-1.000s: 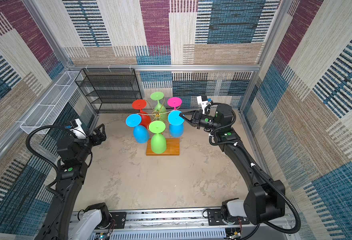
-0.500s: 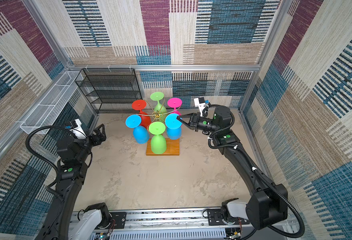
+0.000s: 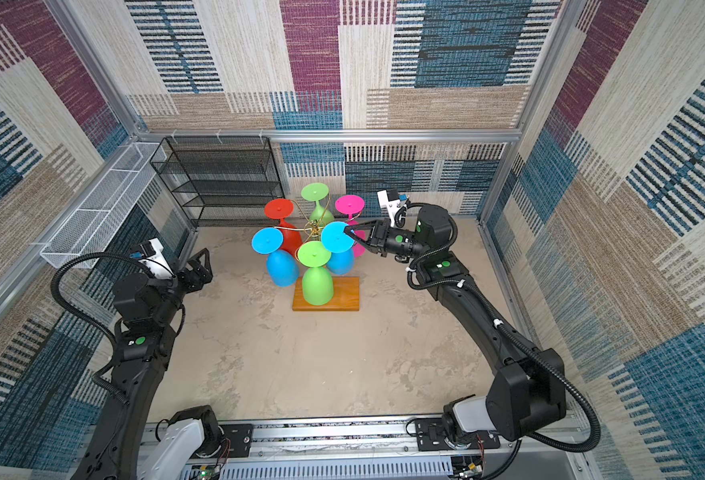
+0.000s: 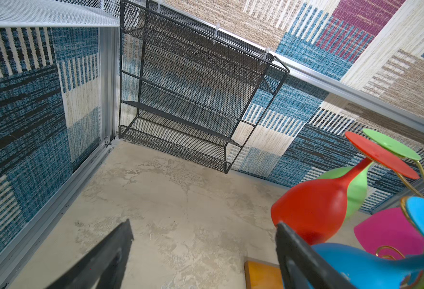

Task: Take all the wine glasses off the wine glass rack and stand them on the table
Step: 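Lift the cyan glass up off the rack arm with the right gripper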

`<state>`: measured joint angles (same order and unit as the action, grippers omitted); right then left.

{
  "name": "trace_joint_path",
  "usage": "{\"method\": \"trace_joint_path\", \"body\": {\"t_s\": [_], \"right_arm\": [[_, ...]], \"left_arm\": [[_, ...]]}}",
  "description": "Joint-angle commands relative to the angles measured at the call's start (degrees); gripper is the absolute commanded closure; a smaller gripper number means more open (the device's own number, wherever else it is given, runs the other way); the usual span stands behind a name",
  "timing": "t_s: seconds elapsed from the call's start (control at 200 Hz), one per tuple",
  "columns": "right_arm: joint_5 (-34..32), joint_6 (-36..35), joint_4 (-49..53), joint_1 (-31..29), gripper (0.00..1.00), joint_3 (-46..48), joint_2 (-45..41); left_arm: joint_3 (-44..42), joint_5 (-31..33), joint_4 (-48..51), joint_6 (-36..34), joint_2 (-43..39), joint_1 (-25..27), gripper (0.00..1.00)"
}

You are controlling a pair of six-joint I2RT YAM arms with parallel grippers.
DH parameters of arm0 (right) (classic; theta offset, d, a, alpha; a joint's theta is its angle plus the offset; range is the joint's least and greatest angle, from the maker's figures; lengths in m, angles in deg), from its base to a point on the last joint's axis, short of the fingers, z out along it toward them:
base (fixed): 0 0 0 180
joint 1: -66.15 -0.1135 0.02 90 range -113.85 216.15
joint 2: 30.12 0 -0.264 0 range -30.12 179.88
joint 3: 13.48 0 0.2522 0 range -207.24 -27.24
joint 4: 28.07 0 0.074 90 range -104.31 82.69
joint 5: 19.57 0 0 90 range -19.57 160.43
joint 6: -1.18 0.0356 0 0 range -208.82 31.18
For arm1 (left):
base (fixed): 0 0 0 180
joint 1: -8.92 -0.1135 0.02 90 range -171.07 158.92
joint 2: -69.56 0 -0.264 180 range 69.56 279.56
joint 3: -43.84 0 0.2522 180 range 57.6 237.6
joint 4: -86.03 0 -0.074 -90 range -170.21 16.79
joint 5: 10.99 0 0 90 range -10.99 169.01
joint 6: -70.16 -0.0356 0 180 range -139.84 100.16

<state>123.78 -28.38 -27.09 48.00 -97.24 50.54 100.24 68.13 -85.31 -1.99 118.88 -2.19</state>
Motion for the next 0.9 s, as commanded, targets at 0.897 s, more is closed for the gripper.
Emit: {"method": "trace_joint_path", "body": {"t_s": [0.897], "right_arm": [[-6.58,4.01,-2.52,9.5,1.0,6.32,-5.56]], "left_arm": [[-0.08,0.15,-0.87,0.93,-0.47,0.0,0.08]]}}
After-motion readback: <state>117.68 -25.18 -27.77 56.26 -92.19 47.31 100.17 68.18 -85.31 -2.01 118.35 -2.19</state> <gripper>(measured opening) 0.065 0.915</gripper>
